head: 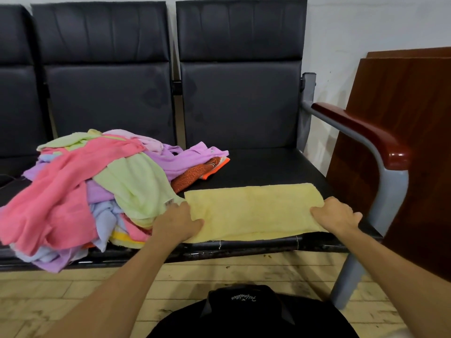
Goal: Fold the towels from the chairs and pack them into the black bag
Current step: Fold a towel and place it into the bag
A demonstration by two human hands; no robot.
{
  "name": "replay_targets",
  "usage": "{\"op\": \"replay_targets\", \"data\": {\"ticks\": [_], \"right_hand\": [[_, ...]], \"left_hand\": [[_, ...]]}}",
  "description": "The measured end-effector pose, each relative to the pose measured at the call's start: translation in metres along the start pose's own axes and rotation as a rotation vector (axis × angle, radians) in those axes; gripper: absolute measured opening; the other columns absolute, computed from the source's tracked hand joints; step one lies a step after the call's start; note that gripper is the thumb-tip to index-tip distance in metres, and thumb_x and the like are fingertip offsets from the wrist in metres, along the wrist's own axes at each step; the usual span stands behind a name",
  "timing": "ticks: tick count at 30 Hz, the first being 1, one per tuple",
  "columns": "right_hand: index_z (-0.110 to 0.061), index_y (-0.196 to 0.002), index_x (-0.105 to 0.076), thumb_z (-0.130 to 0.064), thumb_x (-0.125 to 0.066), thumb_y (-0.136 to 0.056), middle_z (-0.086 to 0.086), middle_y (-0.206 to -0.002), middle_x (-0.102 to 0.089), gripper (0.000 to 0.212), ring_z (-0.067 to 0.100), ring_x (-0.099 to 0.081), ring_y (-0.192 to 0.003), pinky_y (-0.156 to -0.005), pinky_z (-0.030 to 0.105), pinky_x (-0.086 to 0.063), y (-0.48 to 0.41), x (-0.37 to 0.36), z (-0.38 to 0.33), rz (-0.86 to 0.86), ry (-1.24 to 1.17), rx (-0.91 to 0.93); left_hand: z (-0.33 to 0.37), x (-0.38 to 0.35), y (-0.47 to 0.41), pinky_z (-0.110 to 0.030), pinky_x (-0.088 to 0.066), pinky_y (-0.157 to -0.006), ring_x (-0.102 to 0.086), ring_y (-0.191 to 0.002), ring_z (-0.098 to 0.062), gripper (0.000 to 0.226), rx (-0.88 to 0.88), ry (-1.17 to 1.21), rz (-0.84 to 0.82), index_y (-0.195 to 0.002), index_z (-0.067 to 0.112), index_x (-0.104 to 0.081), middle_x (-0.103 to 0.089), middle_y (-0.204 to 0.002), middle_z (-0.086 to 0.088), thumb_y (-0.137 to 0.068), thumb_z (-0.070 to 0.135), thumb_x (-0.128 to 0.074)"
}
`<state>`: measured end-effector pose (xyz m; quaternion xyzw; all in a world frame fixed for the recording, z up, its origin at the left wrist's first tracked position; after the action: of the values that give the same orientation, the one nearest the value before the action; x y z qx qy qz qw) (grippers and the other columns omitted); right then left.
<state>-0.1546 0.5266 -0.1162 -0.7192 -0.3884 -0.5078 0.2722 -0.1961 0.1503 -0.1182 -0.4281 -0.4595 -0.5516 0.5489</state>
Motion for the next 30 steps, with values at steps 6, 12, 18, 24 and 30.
{"op": "replay_targets", "data": {"ticks": [6, 12, 18, 24, 30], "right_hand": [[-0.010, -0.082, -0.055, -0.037, -0.039, -0.099, 0.004, -0.081, -0.057, 0.035, 0.021, -0.052, -0.080, -0.091, 0.040, -0.034, 0.010, 0.014, 0.000, -0.014, -0.006, 0.081], [-0.002, -0.126, -0.051, -0.028, -0.041, -0.101, 0.014, -0.110, -0.058, 0.038, 0.027, -0.055, -0.098, -0.075, 0.033, -0.039, 0.011, 0.023, 0.028, -0.056, -0.322, 0.017], [-0.008, -0.095, -0.065, -0.008, -0.065, -0.087, 0.012, -0.092, -0.065, 0.008, 0.028, -0.061, -0.088, -0.081, 0.040, -0.049, 0.017, 0.021, 0.031, -0.132, -0.664, -0.059], [0.006, -0.113, -0.055, 0.004, -0.078, -0.070, 0.019, -0.105, -0.060, 0.049, 0.038, -0.059, -0.100, -0.089, 0.053, -0.052, 0.021, 0.007, 0.024, -0.215, -0.860, -0.248], [-0.001, -0.124, -0.054, -0.007, -0.080, -0.073, 0.019, -0.111, -0.064, 0.058, 0.035, -0.064, -0.095, -0.070, 0.045, -0.055, 0.023, -0.011, 0.000, -0.434, -0.966, -0.260]], "left_hand": [[0.009, -0.005, 0.004, -0.034, -0.042, -0.090, -0.051, -0.118, -0.026, 0.056, 0.002, 0.049, -0.085, -0.128, 0.006, -0.042, -0.051, -0.128, -0.010, -0.092, 0.049, -0.049], [0.006, -0.004, 0.003, -0.035, -0.046, -0.090, -0.054, -0.110, -0.025, 0.056, 0.011, 0.105, -0.133, -0.117, 0.012, -0.052, -0.057, -0.120, -0.007, -0.089, 0.061, -0.046], [0.017, 0.005, 0.011, -0.026, -0.041, -0.072, -0.055, -0.080, -0.019, 0.019, 0.064, 0.650, -0.139, -0.089, 0.004, -0.058, -0.058, -0.094, -0.008, -0.086, 0.021, -0.066], [0.012, 0.004, 0.033, -0.029, -0.058, -0.057, -0.069, -0.058, -0.018, 0.009, 0.296, 1.666, -0.484, -0.095, -0.005, -0.061, -0.070, -0.076, -0.015, -0.086, -0.005, -0.059], [-0.008, 0.005, 0.034, -0.030, -0.056, -0.056, -0.066, -0.054, -0.019, 0.007, 0.371, 1.696, -0.421, -0.088, 0.003, -0.062, -0.069, -0.069, -0.010, -0.089, 0.010, -0.061]]}}
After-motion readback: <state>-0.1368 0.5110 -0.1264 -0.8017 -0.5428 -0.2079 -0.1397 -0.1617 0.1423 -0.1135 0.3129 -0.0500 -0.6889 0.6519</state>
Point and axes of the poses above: each hand's wrist, its own y-axis away from the middle knuckle, its own x-axis out of the back of the hand, z = x × y, the point moved 8 cm from there along -y, towards the middle knuckle
